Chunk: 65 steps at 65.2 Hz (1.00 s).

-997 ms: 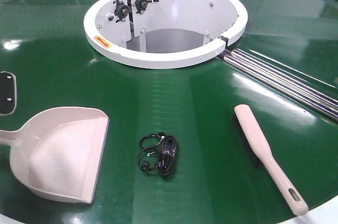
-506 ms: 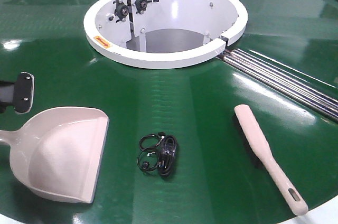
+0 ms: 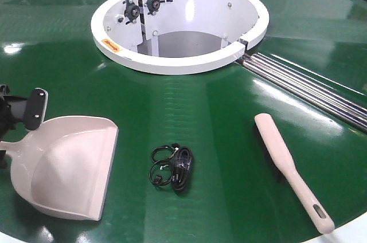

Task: Clean and inspect green conveyor with broom and dustpan
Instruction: 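Lift and tilt the dustpan with the left gripper, lip toward the cable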

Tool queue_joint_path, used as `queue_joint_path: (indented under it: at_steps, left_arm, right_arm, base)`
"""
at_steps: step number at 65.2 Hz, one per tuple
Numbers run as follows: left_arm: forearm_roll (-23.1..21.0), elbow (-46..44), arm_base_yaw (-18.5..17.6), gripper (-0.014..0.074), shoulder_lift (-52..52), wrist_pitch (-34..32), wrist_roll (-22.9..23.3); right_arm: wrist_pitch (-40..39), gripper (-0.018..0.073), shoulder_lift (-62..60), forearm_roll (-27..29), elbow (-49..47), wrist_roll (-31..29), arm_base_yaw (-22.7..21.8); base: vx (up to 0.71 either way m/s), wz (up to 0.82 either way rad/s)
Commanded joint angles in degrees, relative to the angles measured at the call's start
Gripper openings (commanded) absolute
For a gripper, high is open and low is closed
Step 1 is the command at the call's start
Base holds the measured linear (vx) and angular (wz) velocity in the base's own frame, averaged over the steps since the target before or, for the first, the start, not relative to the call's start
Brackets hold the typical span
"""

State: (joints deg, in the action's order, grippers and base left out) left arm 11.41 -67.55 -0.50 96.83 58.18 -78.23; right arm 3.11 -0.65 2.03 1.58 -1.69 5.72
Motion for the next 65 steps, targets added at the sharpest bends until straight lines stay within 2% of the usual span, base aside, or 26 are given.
queue_joint_path:
  at_steps: [1,10,18,28,37,55,61,65]
  left_arm:
    - [1.2,-1.6,-0.3,0.0580,-1.1,-1.0,-0.1]
    - [1.4,-1.6,-0.3,0.0526,1.5,1.0,-0.1]
    - [3.0,-1.6,-0.3,0.0420,3.0,3.1,-0.1]
    - [7.2,-1.6,-0.3,0.0185,3.1,5.9,0.0]
    - [7.2,-1.6,-0.3,-0.0006,3.1,7.6,0.1]
    - [7.0,-1.7,-2.0,-0.0008,0.7,7.0,0.6]
    - [8.7,-1.7,-3.4,-0.0008,-0.3,6.8,1.0]
    - [10.3,-1.7,-4.6,-0.0008,-0.7,6.7,3.0]
  right_arm:
    - [-4.1,-0.0008,-0.7,-0.5,0.2,-0.3,-0.4]
    - [-4.1,-0.0008,-0.7,-0.5,0.2,-0.3,-0.4]
    - [-4.1,-0.0008,-0.7,-0.5,0.2,-0.3,-0.4]
    - [-4.1,-0.0008,-0.7,-0.5,0.2,-0.3,-0.4]
    - [-4.1,-0.0008,-0.7,-0.5,0.2,-0.3,-0.4]
    - [-4.1,-0.0008,-0.7,-0.5,0.2,-0.3,-0.4]
    - [-4.1,-0.0008,-0.7,-0.5,0.2,-0.3,-0.4]
    - [-4.1,-0.0008,-0.7,-0.5,0.2,-0.3,-0.4]
  base:
    - [0.00,0.00]
    - [0.00,0.00]
    - [0.00,0.00]
    - [0.00,0.00]
    - [0.00,0.00]
    - [0.00,0.00]
    - [0.00,0.00]
    - [0.00,0.00]
